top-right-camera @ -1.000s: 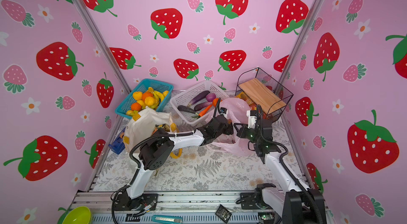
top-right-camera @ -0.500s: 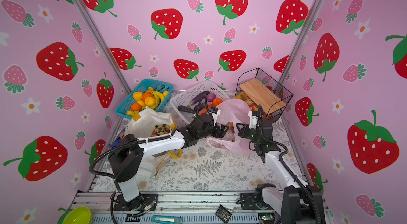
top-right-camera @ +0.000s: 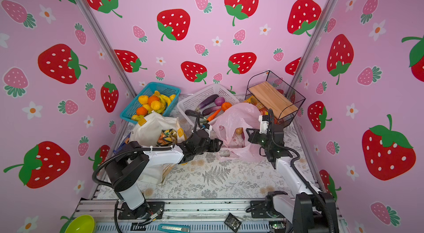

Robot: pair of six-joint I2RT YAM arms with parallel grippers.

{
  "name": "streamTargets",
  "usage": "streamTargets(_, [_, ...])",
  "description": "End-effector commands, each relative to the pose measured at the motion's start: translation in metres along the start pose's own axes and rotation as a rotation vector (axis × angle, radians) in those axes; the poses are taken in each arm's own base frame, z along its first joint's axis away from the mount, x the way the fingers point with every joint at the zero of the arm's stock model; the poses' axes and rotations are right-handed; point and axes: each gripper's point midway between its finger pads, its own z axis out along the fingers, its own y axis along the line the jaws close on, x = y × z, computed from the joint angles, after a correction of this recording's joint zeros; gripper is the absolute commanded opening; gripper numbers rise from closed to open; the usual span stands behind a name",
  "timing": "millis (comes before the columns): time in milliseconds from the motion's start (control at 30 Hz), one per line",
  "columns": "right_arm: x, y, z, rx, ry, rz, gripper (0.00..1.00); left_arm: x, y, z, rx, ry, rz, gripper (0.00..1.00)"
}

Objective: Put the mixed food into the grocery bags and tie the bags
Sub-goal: 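Open the left gripper inside the bag to release the potato, then withdraw the left gripper from the bag back toward the white basket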

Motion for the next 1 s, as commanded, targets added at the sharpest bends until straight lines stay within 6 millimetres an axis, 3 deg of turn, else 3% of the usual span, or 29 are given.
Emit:
streamTargets(0, [0.001,-0.003,-0.002,0.009,-0.006,-0.007,0.0,-0.021,-0.021,0.014,0.076,-0.03,-0.049,0.75])
streamTargets(267, [0.004,-0.004,-0.003,0.013,-0.005,-0.01,0.0,-0.028,-0.036,0.052,0.135,0.001,-0.046,0.66])
streamTargets(367, [0.005,-0.005,-0.003,0.013,-0.001,-0.011,0.0,-0.031,-0.037,0.062,0.138,0.002,-0.048,0.57])
streamTargets(500, [0.002,-0.005,-0.004,0.021,-0.007,-0.018,0.0,-0.032,-0.044,0.062,0.173,0.011,-0.036,0.32])
streamTargets(600, [-0.004,-0.007,-0.008,0.055,-0.021,-0.043,0.0,-0.037,-0.058,0.044,0.217,0.006,-0.002,0.13])
streamTargets(700, [-0.018,-0.007,-0.016,0.101,-0.057,-0.075,0.0,-0.039,-0.08,0.018,0.304,0.03,0.031,0.01])
streamTargets(967, [-0.059,-0.002,-0.059,0.27,-0.178,-0.201,0.0,-0.04,-0.162,-0.071,0.65,0.204,0.055,0.0])
